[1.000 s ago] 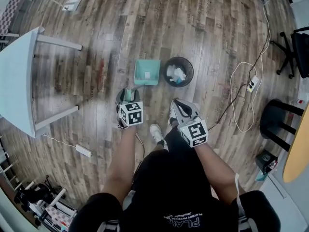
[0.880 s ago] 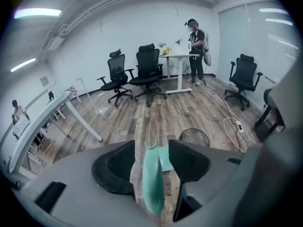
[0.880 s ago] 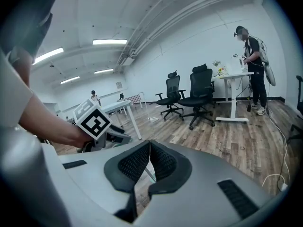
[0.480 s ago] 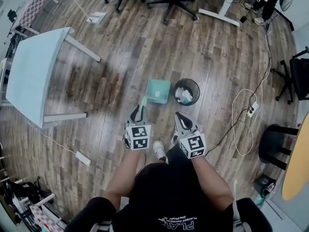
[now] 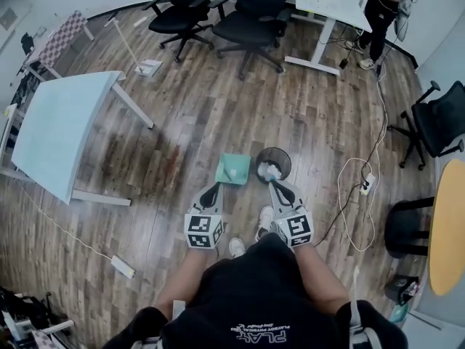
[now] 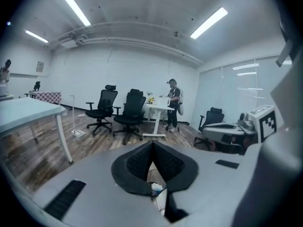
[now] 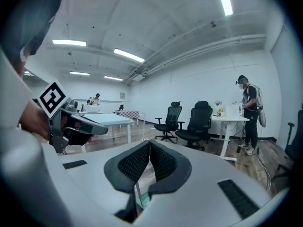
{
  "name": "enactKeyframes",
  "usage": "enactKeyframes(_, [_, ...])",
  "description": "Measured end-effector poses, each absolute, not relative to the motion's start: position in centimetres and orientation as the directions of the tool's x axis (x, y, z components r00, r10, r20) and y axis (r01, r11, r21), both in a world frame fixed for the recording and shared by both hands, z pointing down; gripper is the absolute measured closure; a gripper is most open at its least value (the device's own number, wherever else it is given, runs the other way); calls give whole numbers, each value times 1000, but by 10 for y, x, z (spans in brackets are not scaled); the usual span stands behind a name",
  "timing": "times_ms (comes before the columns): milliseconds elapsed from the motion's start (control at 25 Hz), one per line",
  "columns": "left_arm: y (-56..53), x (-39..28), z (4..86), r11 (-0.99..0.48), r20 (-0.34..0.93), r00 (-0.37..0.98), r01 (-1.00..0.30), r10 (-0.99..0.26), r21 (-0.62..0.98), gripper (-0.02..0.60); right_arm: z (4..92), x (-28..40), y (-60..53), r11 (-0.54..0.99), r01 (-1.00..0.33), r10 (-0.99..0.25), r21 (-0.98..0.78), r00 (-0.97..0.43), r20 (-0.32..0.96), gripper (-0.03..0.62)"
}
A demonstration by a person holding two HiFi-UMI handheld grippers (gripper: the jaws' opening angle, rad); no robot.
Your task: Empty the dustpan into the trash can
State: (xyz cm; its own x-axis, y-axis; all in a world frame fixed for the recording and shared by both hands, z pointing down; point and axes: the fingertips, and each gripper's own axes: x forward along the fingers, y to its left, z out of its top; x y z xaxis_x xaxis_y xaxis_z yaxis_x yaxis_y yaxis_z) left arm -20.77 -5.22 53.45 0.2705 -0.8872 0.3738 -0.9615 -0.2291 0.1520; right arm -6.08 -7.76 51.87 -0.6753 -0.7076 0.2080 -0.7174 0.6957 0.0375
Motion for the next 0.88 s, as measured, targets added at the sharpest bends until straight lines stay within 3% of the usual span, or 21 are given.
enactKeyframes(280, [-21,-185,468,-361,188,375,-927,-908,102,557,441,-23,-57,588,-797,-809,136,-578,109,571])
enactKeyframes(880, [-13,-137,419,-385,116,393,-919,-912,85,557,369,-18,-23,636,-743,-757,206,-653,-18,571])
